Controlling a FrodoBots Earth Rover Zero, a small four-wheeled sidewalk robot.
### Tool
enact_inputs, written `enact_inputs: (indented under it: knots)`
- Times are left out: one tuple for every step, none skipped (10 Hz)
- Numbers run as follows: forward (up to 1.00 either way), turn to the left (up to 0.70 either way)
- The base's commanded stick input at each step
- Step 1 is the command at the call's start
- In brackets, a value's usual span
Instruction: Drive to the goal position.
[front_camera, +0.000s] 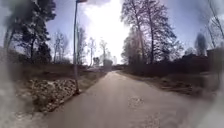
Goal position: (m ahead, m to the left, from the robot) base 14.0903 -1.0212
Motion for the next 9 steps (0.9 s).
enact_inputs:
  knots:
    - [1.00, 0.00]
    - [1.00, 0.00]
    - [1.00, 0.00]
    - [1.00, 0.00]
    - [1.00, 0.00]
    - [1.00, 0.00]
    - [1.00, 0.00]
    - [1.00, 0.00]
    - [1.00, 0.00]
